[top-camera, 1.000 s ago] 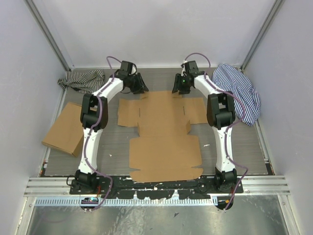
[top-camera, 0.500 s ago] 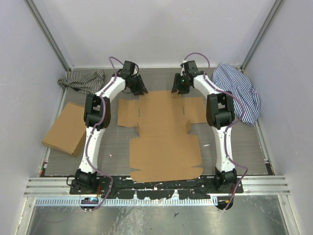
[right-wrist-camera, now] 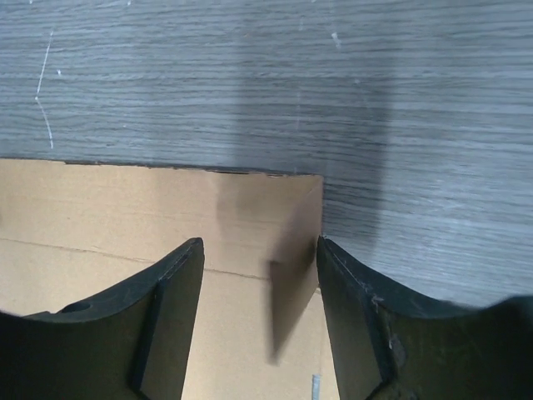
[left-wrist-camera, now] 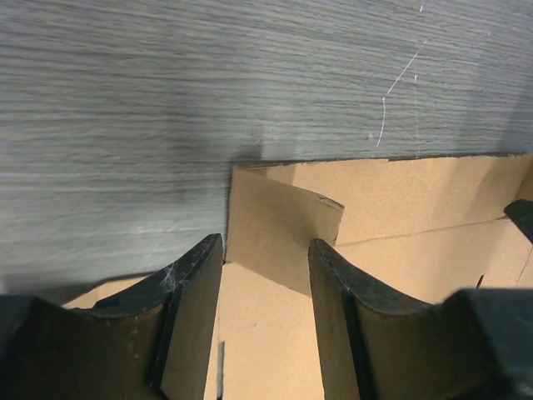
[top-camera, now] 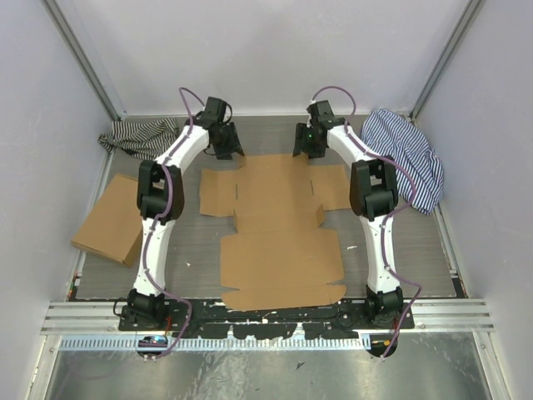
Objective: Fold the paper box
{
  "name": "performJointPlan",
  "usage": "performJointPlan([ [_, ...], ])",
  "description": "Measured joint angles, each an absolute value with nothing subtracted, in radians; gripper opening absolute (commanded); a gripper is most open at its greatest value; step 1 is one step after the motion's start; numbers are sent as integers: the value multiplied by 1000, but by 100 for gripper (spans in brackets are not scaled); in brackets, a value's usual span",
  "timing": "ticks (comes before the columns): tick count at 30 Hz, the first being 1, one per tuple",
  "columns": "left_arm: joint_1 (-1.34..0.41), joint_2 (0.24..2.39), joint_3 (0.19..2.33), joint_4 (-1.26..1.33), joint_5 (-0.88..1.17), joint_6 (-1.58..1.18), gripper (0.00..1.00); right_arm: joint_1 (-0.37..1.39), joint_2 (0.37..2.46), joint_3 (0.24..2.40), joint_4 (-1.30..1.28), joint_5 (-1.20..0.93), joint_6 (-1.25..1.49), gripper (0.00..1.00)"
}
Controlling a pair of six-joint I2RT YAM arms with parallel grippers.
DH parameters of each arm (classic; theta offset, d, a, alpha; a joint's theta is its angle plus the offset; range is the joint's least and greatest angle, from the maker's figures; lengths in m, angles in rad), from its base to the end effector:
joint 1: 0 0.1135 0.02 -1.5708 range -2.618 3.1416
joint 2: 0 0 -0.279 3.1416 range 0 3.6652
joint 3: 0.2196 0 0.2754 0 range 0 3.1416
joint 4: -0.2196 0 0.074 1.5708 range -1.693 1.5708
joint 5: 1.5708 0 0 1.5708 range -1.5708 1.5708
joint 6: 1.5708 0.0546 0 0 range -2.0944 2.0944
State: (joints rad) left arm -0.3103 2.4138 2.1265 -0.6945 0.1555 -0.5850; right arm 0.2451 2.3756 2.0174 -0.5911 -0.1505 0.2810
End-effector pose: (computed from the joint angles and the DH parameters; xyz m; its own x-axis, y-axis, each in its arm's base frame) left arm 0.5442 -0.1834 0.1741 -0.8719 -0.2933 -0.3920 -0.1174 0.9026 -0.4141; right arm 0.5494 0.1459 0.1648 -0.8478 0.0706 -0.5256 -0.0931 0.9559 0.2786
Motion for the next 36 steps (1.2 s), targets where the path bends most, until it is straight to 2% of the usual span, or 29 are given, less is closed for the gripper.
performJointPlan([
  [6, -289, 2366, 2130, -745, 107, -552, 53, 245, 2369, 2057, -637, -72, 259, 62],
  [11, -277, 2345, 2129, -760, 87, -542, 53, 245, 2365, 2067, -666, -33, 242, 57],
  [13, -274, 2340, 2129, -763, 83, -541, 53, 245, 2365, 2086, -684, -23, 238, 50],
  [15, -273, 2338, 2128, -762, 83, -538, 53, 245, 2366, 2110, -689, -20, 236, 38],
  [17, -273, 2337, 2121, -761, 83, -535, 53, 245, 2369, 2141, -690, -19, 233, 15],
  [18, -273, 2337, 2117, -762, 83, -534, 53, 245, 2372, 2156, -690, -18, 229, 7],
  [20, -273, 2337, 2112, -762, 84, -532, 52, 245, 2379, 2178, -690, -18, 226, 1],
  [25, -271, 2330, 2112, -764, 88, -525, 52, 245, 2390, 2191, -697, -15, 222, 2],
  [26, -271, 2327, 2112, -765, 89, -524, 52, 245, 2391, 2191, -701, -15, 221, 4],
  [28, -271, 2317, 2112, -768, 89, -522, 52, 245, 2391, 2191, -712, -10, 219, 22],
  [30, -271, 2304, 2112, -769, 89, -519, 52, 245, 2391, 2191, -715, -4, 218, 35],
  [32, -271, 2288, 2112, -769, 89, -516, 52, 245, 2391, 2191, -717, 4, 219, 39],
  [36, -271, 2254, 2104, -768, 88, -512, 52, 245, 2391, 2180, -712, 19, 216, 41],
])
